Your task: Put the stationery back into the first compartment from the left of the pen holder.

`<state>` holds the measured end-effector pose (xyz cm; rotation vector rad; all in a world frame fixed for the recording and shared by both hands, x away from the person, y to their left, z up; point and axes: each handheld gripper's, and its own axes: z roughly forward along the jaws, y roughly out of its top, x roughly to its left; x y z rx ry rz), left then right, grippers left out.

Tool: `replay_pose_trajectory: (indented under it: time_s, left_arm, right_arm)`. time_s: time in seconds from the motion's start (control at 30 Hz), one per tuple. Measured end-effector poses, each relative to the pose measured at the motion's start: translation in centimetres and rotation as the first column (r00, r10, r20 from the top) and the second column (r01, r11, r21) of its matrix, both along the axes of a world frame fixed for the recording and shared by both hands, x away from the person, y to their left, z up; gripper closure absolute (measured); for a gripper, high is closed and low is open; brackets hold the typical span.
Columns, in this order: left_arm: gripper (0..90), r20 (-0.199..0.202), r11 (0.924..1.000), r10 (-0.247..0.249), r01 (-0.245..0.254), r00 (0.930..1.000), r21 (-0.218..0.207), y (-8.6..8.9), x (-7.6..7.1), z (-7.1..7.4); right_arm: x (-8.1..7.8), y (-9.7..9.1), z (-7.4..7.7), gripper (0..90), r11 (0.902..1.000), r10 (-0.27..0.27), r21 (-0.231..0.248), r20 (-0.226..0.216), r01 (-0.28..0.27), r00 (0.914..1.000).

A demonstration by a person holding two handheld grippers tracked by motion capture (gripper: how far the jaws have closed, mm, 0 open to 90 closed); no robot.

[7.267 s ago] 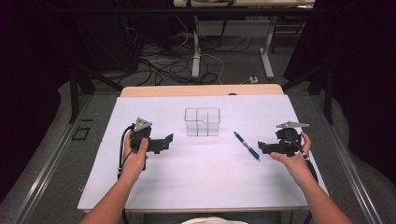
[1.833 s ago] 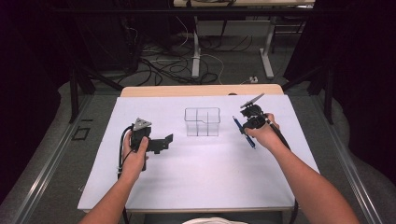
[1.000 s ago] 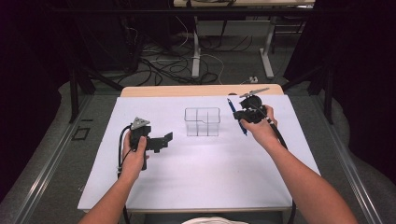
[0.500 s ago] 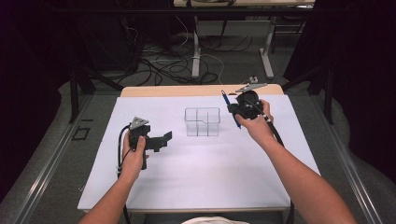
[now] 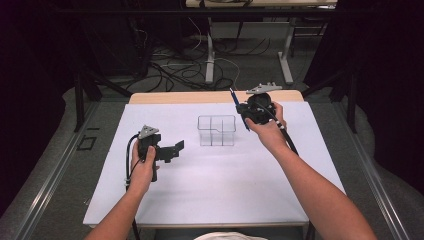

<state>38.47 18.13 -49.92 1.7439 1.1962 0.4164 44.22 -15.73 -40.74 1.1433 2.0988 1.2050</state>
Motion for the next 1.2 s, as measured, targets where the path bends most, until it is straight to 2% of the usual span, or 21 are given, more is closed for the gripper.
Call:
replay_pose_trajectory:
  time_s: [0.23,0.3,0.47,0.8,1.2]
  left_arm:
    - [0.6,0.001,1.0000,0.004,-0.004,1.0000,-0.005,0.2,-0.1,0.2]
    - [0.6,0.002,1.0000,0.006,-0.006,1.0000,-0.005,0.3,-0.1,0.2]
    - [0.6,0.004,0.9999,0.009,-0.009,0.9999,-0.010,0.4,-0.1,0.2]
    - [0.6,0.002,0.9998,0.014,-0.014,0.9999,-0.013,0.6,-0.1,0.2]
    - [0.6,0.000,0.9994,0.024,-0.024,0.9997,-0.024,0.9,-0.1,0.2]
  right_arm:
    - [0.2,1.3,0.2,79.6,0.9999,0.009,0.010,0.026,-0.009,0.9996]
    - [0.3,1.6,0.2,79.6,0.9999,0.011,0.000,0.042,-0.011,0.9991]
    - [0.8,2.7,0.5,79.6,0.9997,0.025,0.003,0.048,-0.025,0.9985]
    - [1.6,5.2,0.6,79.6,0.9982,0.060,-0.016,0.099,-0.059,0.9932]
    - [2.3,7.4,1.1,79.6,0.9974,0.072,0.001,0.140,-0.073,0.9875]
